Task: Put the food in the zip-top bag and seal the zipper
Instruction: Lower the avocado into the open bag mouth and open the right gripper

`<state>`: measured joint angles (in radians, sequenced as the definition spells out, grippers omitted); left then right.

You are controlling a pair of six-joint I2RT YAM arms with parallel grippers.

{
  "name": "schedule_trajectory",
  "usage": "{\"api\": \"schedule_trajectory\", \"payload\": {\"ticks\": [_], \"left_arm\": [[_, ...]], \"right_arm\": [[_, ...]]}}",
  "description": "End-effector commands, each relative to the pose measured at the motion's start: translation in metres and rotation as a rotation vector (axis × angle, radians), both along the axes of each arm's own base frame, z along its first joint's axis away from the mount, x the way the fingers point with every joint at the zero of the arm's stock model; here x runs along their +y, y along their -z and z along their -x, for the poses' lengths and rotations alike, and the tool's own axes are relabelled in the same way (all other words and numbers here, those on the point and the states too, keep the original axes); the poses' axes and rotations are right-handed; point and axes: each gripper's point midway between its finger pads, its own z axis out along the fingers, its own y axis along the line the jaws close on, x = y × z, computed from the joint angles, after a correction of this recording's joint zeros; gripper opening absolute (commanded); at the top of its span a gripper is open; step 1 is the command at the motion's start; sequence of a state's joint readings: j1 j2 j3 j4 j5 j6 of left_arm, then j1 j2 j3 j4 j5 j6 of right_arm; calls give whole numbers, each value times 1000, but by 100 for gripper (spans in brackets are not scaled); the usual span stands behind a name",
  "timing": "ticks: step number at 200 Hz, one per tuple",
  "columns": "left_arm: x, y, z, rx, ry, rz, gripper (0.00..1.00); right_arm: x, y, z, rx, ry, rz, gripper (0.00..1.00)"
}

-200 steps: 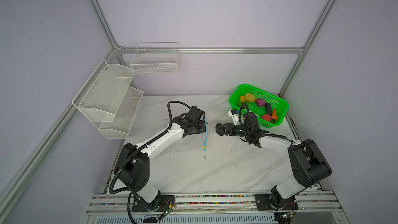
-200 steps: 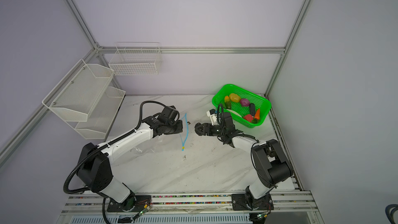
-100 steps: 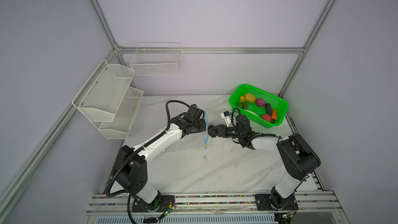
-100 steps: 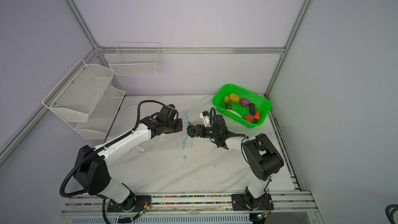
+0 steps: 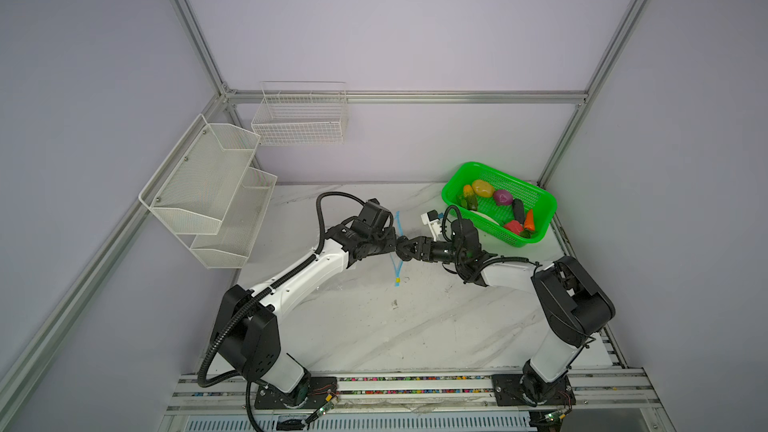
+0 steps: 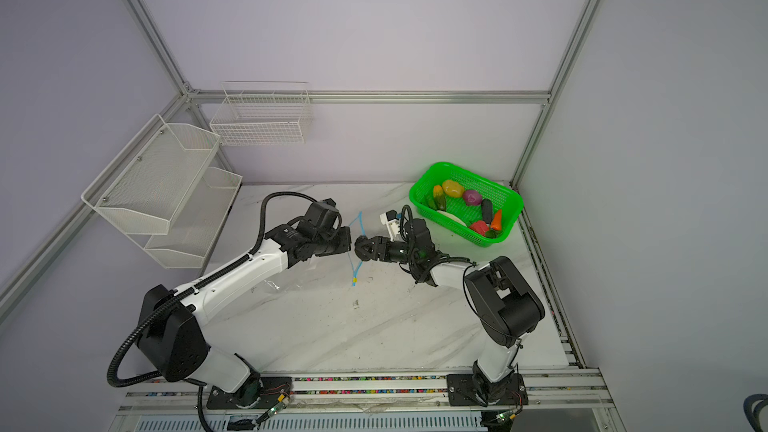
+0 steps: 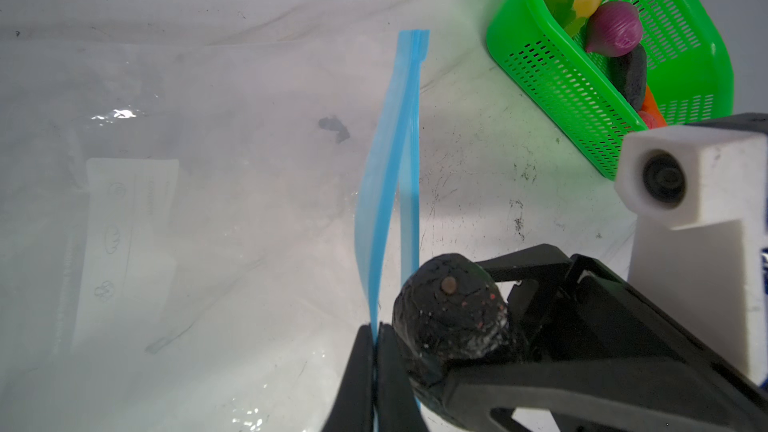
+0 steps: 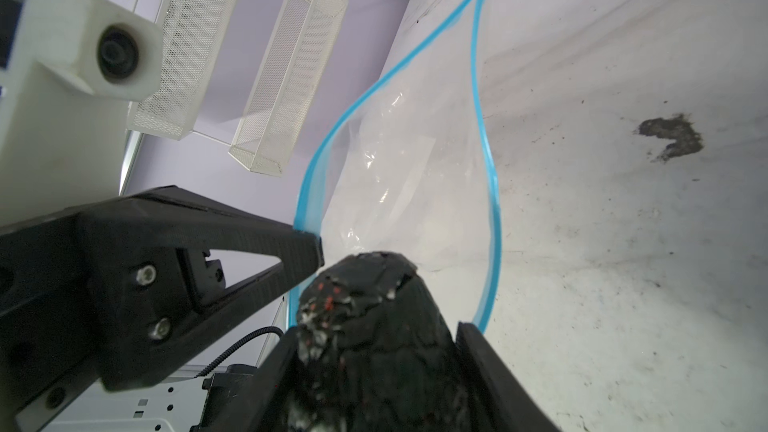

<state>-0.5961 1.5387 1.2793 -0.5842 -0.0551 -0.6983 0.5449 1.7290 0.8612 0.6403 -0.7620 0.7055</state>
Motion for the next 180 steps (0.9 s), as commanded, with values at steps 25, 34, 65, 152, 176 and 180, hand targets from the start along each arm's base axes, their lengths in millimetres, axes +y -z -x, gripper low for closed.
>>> {"api": "schedule_trajectory", "payload": {"ticks": [25, 34, 65, 152, 176, 180], "left_arm": [[-7, -23, -1, -50, 3, 70, 0], [-8, -24, -1, -52, 3, 72, 0], [-6, -23, -1, -55, -2, 66, 0], [-5, -22, 2, -51, -10, 75, 0], [-4, -25, 3, -60, -10, 74, 0], [-3, -26, 3, -64, -11, 75, 0]], "right_arm": [[11, -17, 0, -22, -7, -44, 33], [13, -15, 1, -15, -13, -42, 33], [19, -10, 3, 8, -44, -40, 32], [28, 3, 0, 103, -6, -18, 30], [27, 16, -3, 98, 8, 54, 30], [27, 19, -3, 99, 9, 67, 30]]}}
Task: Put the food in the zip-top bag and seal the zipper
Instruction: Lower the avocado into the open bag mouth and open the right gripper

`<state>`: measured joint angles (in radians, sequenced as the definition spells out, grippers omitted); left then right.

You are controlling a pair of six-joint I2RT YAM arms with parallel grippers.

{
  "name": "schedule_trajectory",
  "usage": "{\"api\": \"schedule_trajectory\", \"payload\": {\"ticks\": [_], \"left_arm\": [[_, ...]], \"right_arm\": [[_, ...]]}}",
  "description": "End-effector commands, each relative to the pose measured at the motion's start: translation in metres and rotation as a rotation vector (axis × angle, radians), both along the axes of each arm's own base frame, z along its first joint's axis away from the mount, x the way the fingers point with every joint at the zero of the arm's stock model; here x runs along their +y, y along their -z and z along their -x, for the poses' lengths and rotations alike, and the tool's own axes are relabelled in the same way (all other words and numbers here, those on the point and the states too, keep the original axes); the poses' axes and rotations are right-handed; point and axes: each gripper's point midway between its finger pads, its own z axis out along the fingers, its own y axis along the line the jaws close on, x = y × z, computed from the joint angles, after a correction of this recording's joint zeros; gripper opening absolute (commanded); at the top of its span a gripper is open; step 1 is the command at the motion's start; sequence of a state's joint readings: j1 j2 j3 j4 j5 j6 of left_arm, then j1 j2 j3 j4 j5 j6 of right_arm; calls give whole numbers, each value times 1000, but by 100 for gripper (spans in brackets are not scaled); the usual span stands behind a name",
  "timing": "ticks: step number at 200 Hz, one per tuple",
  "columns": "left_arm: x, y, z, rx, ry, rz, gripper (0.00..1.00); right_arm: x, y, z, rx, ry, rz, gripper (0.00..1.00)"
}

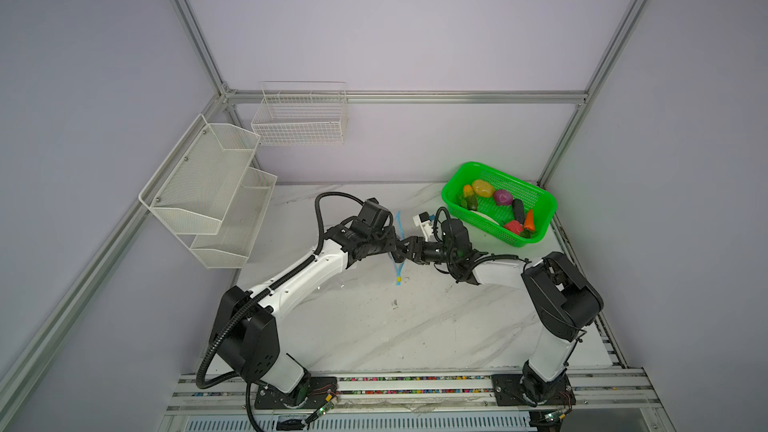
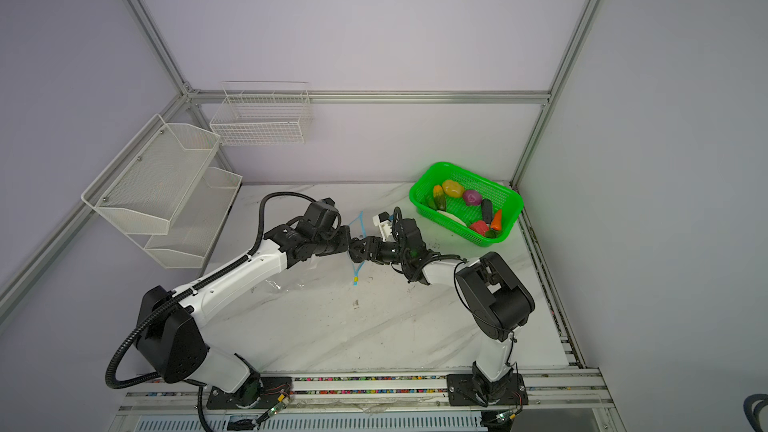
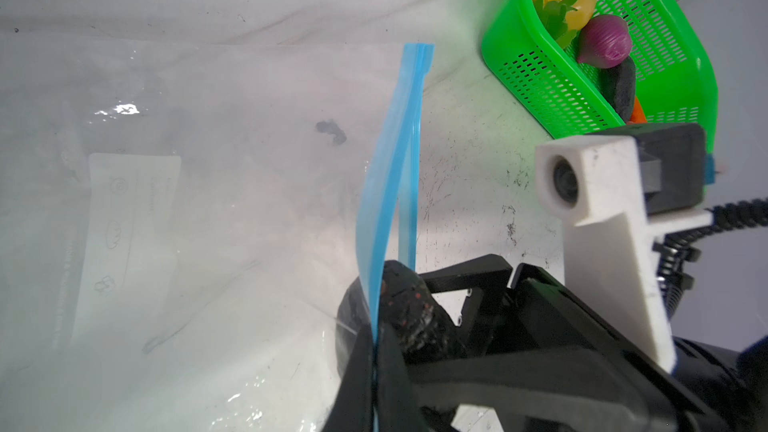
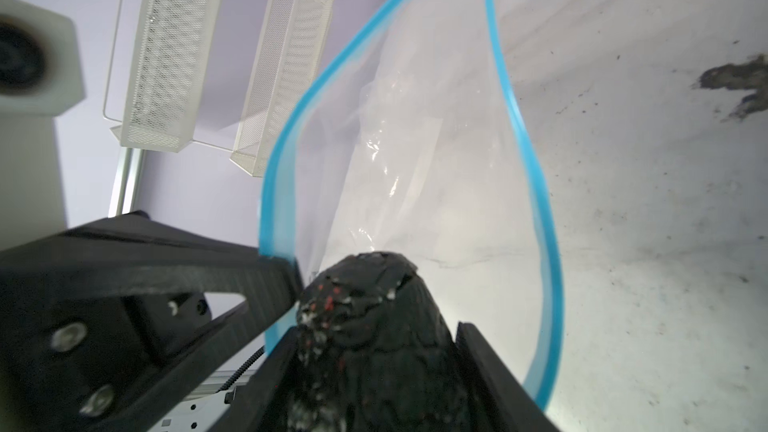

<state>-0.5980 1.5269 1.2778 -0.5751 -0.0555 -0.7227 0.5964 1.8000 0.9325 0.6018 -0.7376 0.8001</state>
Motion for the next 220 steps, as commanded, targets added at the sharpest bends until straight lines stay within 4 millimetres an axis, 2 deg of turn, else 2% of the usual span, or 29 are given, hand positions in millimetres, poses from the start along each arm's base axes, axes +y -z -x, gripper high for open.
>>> {"api": "schedule_trajectory", "payload": {"ticks": [1, 25, 58, 92, 181, 220], "left_arm": [[-2, -20, 4, -56, 5, 50, 0], [0, -21, 4, -60, 2, 46, 0], [-3, -21, 4, -55, 7, 56, 0], [-2, -23, 4, -62, 4, 63, 0], [-3, -30, 5, -76, 10, 69, 0], [-2, -26, 6, -70, 9, 62, 0]], "right_arm": [[2, 7, -4, -17, 12, 68, 30], [-3, 19, -6, -16, 30, 133, 30], [0, 18, -6, -39, 35, 203, 31], [-3, 27, -7, -41, 42, 256, 34], [0, 26, -12, -56, 40, 264, 54], [0, 28, -12, -56, 41, 269, 61]]}}
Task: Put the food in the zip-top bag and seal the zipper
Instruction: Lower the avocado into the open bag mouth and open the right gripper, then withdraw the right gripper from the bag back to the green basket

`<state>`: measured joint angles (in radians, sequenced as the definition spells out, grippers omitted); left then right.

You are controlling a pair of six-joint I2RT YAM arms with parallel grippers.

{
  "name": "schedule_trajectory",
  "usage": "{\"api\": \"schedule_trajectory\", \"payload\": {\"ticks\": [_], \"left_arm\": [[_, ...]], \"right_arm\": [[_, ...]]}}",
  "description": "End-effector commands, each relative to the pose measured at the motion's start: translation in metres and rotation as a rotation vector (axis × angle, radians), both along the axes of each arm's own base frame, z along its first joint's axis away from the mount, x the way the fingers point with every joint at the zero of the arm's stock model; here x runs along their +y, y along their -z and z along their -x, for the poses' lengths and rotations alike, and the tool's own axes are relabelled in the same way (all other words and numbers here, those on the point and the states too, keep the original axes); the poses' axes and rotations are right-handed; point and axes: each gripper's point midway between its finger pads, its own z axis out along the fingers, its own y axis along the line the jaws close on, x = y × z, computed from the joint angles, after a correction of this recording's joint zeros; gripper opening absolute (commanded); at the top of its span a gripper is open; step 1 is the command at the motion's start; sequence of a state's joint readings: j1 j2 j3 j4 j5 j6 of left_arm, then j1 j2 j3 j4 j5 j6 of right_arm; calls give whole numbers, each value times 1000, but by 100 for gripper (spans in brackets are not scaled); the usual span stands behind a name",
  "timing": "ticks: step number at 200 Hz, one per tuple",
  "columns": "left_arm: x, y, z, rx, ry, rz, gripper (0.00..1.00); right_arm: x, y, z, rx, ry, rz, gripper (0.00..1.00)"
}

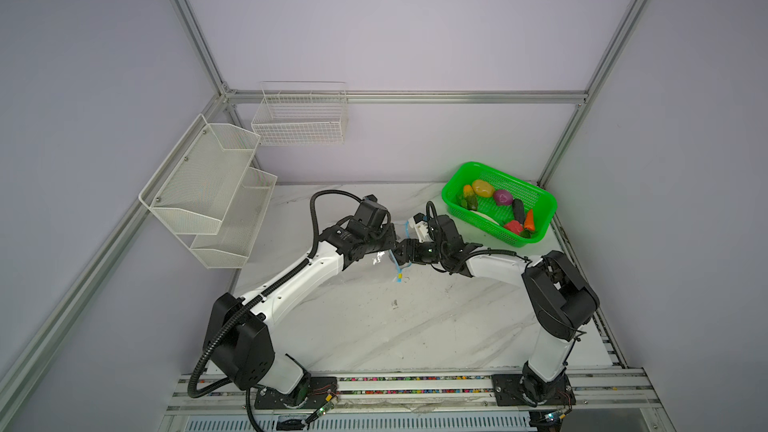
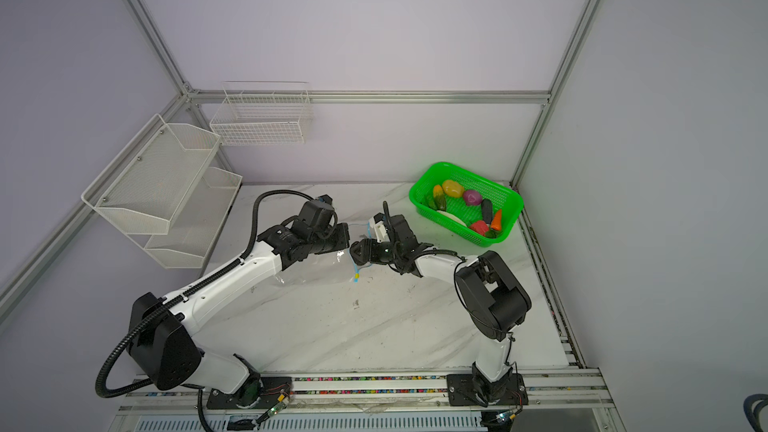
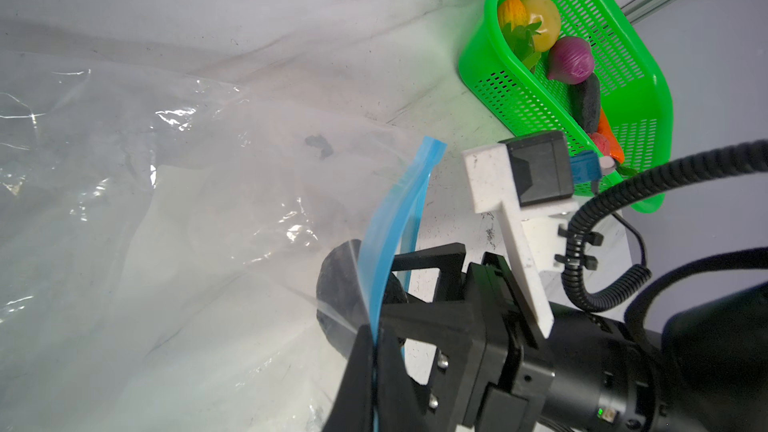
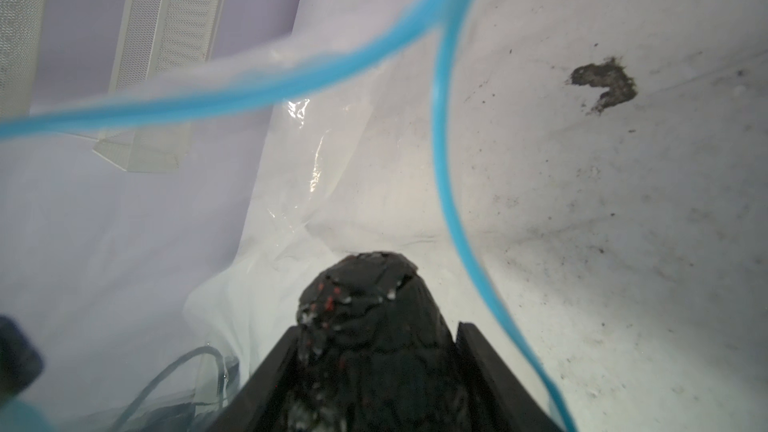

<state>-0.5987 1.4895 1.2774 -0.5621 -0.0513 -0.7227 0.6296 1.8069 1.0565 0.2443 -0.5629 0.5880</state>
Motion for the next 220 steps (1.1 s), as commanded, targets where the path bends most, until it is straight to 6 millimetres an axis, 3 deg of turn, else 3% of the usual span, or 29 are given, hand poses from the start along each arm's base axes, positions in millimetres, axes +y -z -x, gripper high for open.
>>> {"api": "schedule_trajectory", "payload": {"ticks": [1, 47, 98, 149, 184, 202, 220], "left_arm": [[-2, -9, 4, -30, 5, 32, 0], [-1, -9, 4, -31, 4, 31, 0], [-1, -8, 5, -30, 4, 29, 0], [1, -4, 6, -25, -3, 23, 0], [3, -1, 6, -25, -7, 10, 0], [3, -1, 4, -28, -4, 6, 0], [0, -3, 2, -31, 4, 5, 0]], "right_arm": [[3, -1, -2, -17, -3, 10, 61], [3, -1, -3, -18, 3, 10, 69], [3, -3, -2, -21, 4, 10, 70], [-9, -23, 3, -57, 27, 33, 68], [-49, -48, 3, -115, 138, 156, 67], [-82, -62, -10, -183, 208, 244, 66], [-120, -69, -36, -248, 290, 361, 66]]}}
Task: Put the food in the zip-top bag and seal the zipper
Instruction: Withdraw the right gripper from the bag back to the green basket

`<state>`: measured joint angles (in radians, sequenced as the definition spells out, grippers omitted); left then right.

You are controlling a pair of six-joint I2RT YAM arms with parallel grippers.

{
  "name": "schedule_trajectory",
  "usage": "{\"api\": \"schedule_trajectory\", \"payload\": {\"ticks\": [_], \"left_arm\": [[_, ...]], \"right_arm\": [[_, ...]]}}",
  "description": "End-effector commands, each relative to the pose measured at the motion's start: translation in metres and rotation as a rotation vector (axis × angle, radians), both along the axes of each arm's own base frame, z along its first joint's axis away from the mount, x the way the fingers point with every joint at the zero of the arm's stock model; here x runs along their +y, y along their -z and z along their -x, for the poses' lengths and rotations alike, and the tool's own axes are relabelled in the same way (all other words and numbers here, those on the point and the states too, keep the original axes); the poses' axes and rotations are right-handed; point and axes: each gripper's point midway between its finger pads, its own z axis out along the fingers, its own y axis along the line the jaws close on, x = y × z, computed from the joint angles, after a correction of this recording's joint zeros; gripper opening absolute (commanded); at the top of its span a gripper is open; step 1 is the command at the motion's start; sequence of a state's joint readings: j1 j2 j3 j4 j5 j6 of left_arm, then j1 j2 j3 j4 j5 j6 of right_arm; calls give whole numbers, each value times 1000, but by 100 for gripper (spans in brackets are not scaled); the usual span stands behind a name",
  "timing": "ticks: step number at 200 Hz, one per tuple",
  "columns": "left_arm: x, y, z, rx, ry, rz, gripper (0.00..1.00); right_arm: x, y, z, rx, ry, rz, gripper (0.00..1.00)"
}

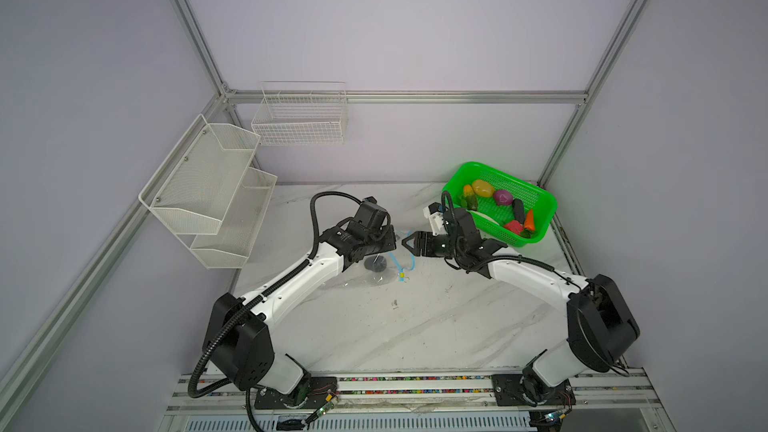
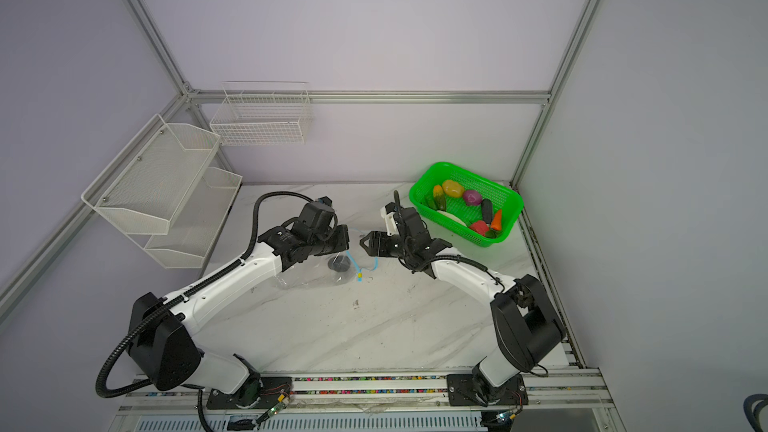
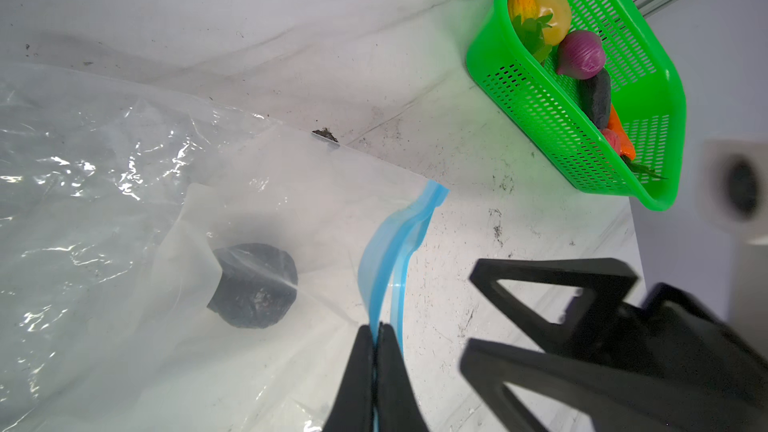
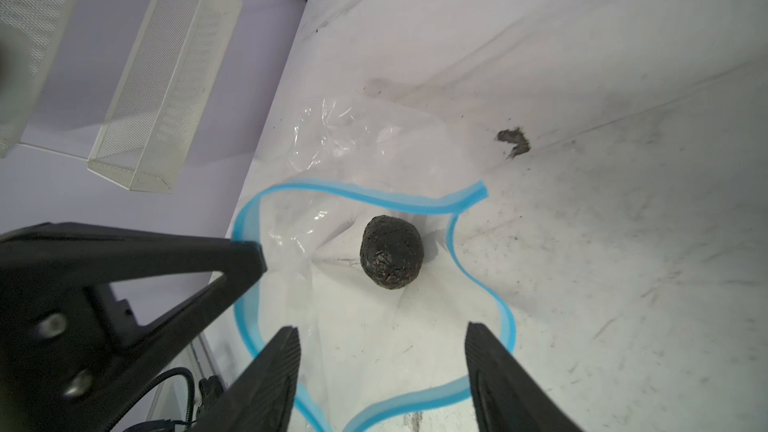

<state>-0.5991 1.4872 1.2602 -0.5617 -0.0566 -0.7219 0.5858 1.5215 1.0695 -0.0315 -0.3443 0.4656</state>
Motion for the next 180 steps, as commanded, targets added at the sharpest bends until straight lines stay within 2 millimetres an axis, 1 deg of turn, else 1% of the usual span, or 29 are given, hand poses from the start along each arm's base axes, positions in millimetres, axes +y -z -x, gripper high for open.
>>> {"api": "schedule_trajectory", "payload": {"ticks": [1, 21, 38, 52, 60, 84, 117, 128, 139, 150, 166, 180], "left_arm": [[-3, -9, -1, -42, 8, 16, 0], [-7, -10, -4, -39, 19, 20, 0], [-11, -10, -7, -38, 31, 23, 0], [-13, -11, -8, -39, 35, 24, 0], [-14, -11, -9, -38, 37, 23, 0], [-16, -9, -11, -36, 42, 22, 0], [-18, -5, -13, -27, 42, 22, 0], [-18, -5, -15, -29, 40, 21, 0], [-20, -3, -17, -28, 42, 16, 0], [-21, 0, -19, -23, 45, 11, 0], [-25, 1, -22, -18, 53, 12, 0], [-28, 1, -25, -18, 57, 15, 0]], "right_arm": [[-61, 4, -32, -62, 148, 226, 66], [-109, -2, -72, -118, 269, 348, 66], [-145, -6, -105, -152, 360, 423, 65], [-167, -9, -131, -185, 412, 470, 65], [-178, -8, -145, -189, 436, 492, 65], [-210, 7, -181, -163, 510, 551, 65], [-253, 33, -211, -126, 590, 637, 65], [-262, 38, -218, -120, 607, 647, 65], [-267, 41, -227, -133, 608, 663, 65], [-274, 48, -234, -124, 623, 685, 65], [-284, 56, -242, -113, 648, 719, 65], [-295, 58, -247, -116, 674, 756, 65]]}}
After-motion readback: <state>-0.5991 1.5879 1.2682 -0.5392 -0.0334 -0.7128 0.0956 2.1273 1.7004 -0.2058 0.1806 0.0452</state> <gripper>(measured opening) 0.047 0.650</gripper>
